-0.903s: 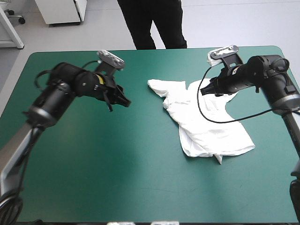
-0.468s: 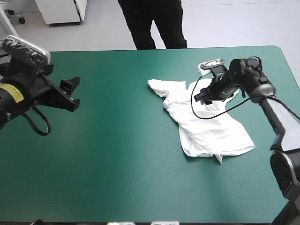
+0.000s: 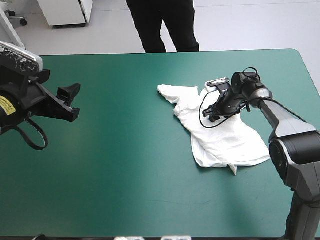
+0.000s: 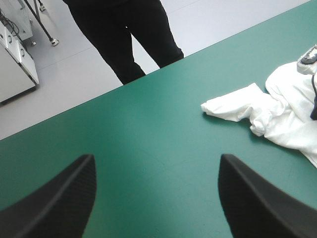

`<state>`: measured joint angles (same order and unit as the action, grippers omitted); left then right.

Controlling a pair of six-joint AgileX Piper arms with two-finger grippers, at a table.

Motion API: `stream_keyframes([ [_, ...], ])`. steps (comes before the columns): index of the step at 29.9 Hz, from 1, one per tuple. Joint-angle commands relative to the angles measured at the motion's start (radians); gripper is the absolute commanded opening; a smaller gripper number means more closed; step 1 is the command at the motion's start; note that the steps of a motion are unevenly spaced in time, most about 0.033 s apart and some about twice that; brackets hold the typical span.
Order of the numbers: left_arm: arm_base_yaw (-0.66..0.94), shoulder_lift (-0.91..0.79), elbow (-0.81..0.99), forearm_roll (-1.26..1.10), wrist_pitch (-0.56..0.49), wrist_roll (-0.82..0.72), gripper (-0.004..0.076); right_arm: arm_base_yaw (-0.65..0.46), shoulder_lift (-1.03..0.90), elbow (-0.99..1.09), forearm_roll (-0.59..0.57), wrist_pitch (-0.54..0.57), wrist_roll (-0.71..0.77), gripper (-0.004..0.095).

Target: Fold the cloth

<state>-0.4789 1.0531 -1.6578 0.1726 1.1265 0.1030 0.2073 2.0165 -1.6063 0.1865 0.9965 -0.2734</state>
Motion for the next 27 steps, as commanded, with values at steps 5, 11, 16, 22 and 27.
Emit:
stream_keyframes([
  [5, -0.007, -0.011, -0.029, 0.025, -0.06, -0.012, 0.0505, 0.019, 0.062, -0.015, 0.25, 0.04, -0.162, -0.0003],
  [11, -0.007, -0.011, -0.029, 0.047, -0.052, -0.022, 0.0503, 0.143, 0.066, -0.018, 0.287, 0.056, -0.202, -0.0011],
  [16, -0.007, -0.011, -0.029, 0.053, -0.041, -0.027, 0.0503, 0.306, 0.067, -0.078, 0.293, 0.085, -0.201, -0.0011],
  [22, -0.007, -0.011, -0.029, 0.053, -0.02, -0.027, 0.0503, 0.491, 0.067, -0.192, 0.318, 0.096, -0.183, -0.0012],
  [27, -0.007, -0.011, -0.029, 0.057, -0.01, -0.027, 0.0503, 0.588, 0.067, -0.242, 0.304, 0.089, -0.172, -0.0013],
])
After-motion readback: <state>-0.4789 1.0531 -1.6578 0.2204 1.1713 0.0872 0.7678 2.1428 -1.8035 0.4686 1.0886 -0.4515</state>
